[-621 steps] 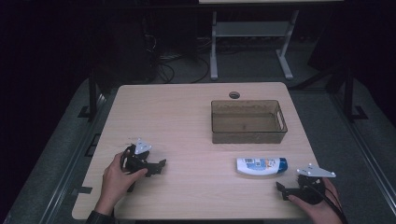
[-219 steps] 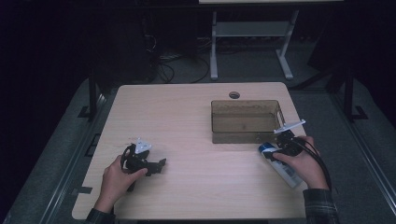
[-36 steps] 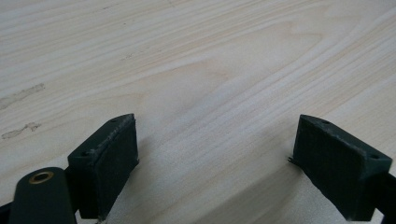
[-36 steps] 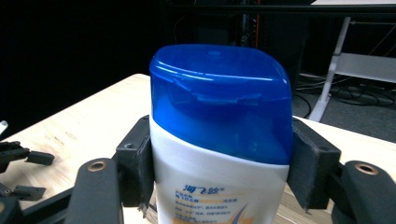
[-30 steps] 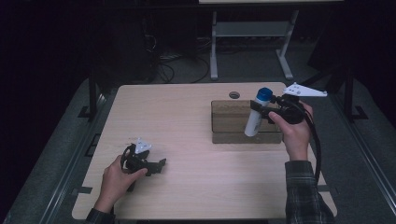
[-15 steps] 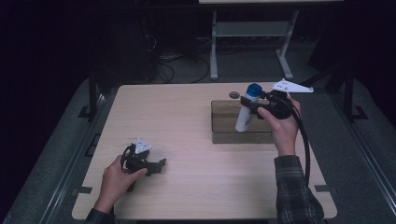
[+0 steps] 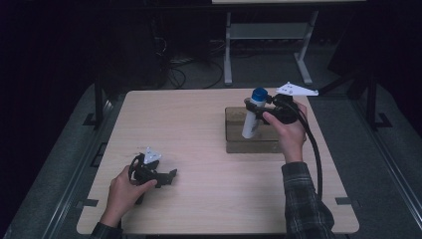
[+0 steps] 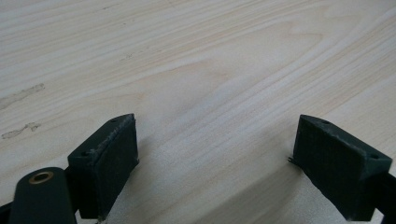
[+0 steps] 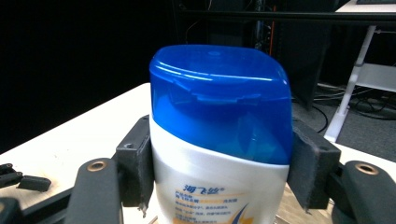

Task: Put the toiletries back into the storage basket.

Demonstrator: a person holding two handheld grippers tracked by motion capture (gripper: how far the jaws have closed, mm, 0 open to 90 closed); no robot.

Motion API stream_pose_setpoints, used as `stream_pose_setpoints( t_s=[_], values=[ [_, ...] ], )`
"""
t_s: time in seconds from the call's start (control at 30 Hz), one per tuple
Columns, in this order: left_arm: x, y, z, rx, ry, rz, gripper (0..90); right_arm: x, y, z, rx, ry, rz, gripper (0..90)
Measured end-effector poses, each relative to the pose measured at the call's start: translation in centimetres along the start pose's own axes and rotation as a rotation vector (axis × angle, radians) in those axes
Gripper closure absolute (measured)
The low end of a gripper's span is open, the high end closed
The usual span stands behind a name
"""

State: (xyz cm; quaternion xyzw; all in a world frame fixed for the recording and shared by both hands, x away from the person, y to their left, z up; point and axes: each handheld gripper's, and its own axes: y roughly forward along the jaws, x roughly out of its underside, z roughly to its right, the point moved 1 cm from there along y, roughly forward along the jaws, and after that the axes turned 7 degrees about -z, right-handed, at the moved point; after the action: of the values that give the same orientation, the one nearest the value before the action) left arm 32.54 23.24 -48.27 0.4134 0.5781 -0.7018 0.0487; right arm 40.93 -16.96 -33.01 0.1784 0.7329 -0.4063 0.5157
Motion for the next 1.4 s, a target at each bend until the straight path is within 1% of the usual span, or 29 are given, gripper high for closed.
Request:
stream_pose_setpoints(
  t_s=[0.33,0.6,0.93,1.4],
  values=[
    [0.0,0.0,0.0,0.000,0.002,0.001,12.8,0.0,1.9,-0.8,-0.014,-0.013,-0.016,34.9],
    [0.0,0.0,0.0,0.001,0.003,0.002,12.8,0.3,3.0,-1.1,-0.014,-0.017,-0.030,34.9],
    [0.0,0.0,0.0,0.002,0.003,0.002,12.8,0.8,4.0,-1.5,0.001,-0.036,-0.059,34.9],
    [0.0,0.0,0.0,0.001,0.004,0.002,12.8,1.4,4.9,-1.8,0.004,-0.048,-0.090,34.9]
  ],
)
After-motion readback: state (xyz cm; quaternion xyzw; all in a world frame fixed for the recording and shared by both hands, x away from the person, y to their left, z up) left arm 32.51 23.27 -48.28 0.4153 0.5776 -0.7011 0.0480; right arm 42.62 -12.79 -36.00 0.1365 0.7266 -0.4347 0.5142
